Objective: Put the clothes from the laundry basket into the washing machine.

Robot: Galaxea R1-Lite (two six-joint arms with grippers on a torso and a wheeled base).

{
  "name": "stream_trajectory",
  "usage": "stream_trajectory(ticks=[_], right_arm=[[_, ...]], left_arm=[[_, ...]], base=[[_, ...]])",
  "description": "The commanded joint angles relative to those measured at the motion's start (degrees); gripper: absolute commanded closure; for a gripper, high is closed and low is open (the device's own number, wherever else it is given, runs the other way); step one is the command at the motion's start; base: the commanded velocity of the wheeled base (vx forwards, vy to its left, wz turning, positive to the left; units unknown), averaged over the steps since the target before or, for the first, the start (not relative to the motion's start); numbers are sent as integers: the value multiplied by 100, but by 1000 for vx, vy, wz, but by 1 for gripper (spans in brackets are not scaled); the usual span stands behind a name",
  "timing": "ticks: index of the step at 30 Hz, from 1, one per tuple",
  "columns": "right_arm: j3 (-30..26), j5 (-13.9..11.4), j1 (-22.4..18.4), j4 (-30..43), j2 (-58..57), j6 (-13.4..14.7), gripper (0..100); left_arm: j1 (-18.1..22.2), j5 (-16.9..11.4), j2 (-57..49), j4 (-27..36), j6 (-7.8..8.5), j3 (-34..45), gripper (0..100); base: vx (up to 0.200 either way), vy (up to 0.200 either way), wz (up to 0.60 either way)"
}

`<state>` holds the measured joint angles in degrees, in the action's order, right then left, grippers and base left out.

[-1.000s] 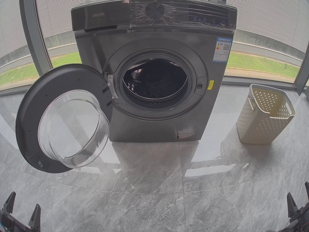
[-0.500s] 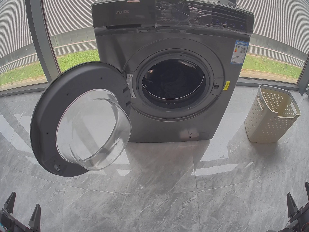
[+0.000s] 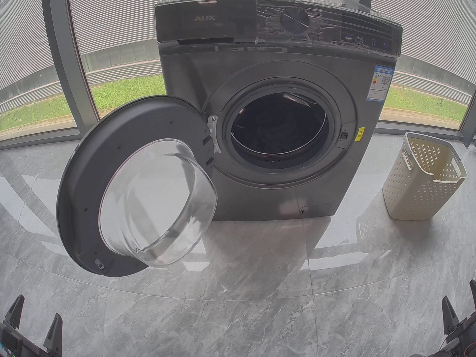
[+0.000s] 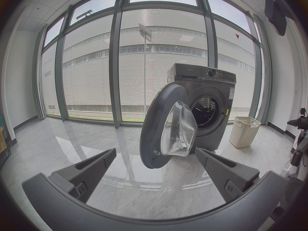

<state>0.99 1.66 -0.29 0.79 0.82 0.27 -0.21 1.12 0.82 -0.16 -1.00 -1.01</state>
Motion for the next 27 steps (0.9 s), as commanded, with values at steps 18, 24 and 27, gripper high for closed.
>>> stream_trajectory(ticks=[18, 24, 27], right_arm=[[-55, 1, 3, 0, -82, 8, 0], [-55, 1, 3, 0, -82, 8, 0], [-55, 1, 3, 0, -82, 8, 0]], left_arm=[[-181, -103, 911, -28, -111, -1217, 0], [-656, -560, 2740, -371, -216, -1771, 0], [-656, -578, 3531, -731, -243, -1947, 0]], base=[[0, 0, 0], [0, 0, 0], [0, 0, 0]])
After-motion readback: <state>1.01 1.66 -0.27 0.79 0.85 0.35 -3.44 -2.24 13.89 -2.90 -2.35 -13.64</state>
